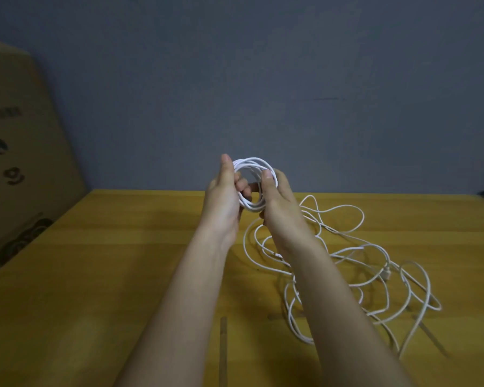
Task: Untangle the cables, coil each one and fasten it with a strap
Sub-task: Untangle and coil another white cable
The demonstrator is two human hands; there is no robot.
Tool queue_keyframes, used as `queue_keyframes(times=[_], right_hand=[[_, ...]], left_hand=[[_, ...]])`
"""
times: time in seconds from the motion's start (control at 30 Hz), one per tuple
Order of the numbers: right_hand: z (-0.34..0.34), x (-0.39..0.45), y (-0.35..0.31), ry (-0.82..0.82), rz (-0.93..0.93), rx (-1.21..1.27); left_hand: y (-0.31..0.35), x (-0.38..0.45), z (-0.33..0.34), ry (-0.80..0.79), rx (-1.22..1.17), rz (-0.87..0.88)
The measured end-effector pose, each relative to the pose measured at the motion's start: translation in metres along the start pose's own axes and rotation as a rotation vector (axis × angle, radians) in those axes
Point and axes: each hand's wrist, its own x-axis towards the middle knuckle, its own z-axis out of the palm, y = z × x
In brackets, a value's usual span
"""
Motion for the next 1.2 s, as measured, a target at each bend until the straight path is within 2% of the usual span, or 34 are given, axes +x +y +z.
queue_keyframes(times=[0.13, 0.27, 0.4, 0.5, 0.63, 0.77, 0.93, 1.03, 1.2], right_hand=[[-0.004, 0.003, 0.005, 0.126, -0.135, -0.143], [-0.013, 0.004, 0.001, 0.217, -0.186, -0.135], [-0.021, 0.009, 0.004, 0.190, -0.185, -0.172], [-0.020, 0.010, 0.005, 0.190, -0.162, -0.054], [-0.016, 0.009, 0.003, 0.183, -0.112, 0.033], [-0.018, 0.010, 0.000, 0.056, 0.088, 0.093], [-0.019, 0.012, 0.011, 0.121, -0.037, -0.144], [-0.019, 0.016, 0.030, 0.185, -0.030, -0.118], [-0.017, 0.009, 0.054, 0.206, 0.282, 0.120]], left_hand=[[-0.001, -0.006, 0.004, 0.019, 0.171, -0.012], [-0.003, -0.005, -0.005, -0.173, 0.378, 0.092], [0.000, -0.003, -0.013, -0.278, 0.658, 0.242], [0.000, -0.002, -0.015, -0.265, 0.841, 0.322], [-0.005, -0.003, -0.015, -0.182, 0.926, 0.424], [-0.014, -0.001, -0.019, -0.142, 0.955, 0.496], [-0.026, 0.005, -0.022, -0.161, 0.944, 0.567], [-0.040, 0.005, -0.024, -0.168, 0.905, 0.540], [-0.062, 0.003, -0.036, -0.174, 0.934, 0.295]])
